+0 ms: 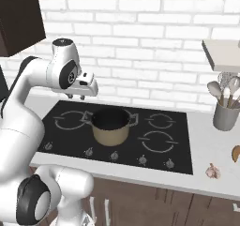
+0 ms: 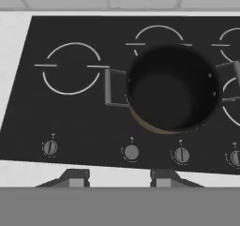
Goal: Put the garlic and sweet potato in the pot. Retrieve the spatula and lightly stir the vegetables in the pot.
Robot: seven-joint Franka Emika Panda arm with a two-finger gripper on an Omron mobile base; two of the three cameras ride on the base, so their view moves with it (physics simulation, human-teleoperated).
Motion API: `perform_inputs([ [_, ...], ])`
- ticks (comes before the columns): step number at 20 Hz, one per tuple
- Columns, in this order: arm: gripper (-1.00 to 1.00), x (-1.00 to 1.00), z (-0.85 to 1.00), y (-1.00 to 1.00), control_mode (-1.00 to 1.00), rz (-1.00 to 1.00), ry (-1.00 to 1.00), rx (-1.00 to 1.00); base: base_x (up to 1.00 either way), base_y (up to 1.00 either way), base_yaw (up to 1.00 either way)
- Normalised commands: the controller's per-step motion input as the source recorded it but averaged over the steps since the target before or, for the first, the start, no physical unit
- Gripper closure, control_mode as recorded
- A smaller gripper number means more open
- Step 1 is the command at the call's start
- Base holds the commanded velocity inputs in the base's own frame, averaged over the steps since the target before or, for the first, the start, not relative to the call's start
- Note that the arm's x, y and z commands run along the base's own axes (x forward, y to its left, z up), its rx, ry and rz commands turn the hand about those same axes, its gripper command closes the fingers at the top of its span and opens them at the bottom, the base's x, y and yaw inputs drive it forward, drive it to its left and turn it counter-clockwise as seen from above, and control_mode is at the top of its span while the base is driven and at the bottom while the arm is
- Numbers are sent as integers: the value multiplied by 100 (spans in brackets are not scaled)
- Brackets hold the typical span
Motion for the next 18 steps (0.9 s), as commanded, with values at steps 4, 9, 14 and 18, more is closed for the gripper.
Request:
perform_inputs([
  [4, -100, 0, 0, 0, 100, 0, 0, 0, -1, 0, 0],
  [9, -100, 0, 0, 0, 100, 0, 0, 0, -1, -66, 0],
  [14, -100, 0, 0, 0, 100, 0, 0, 0, 0, -94, 0],
  [18, -100, 0, 0, 0, 100, 0, 0, 0, 0, -83, 0],
])
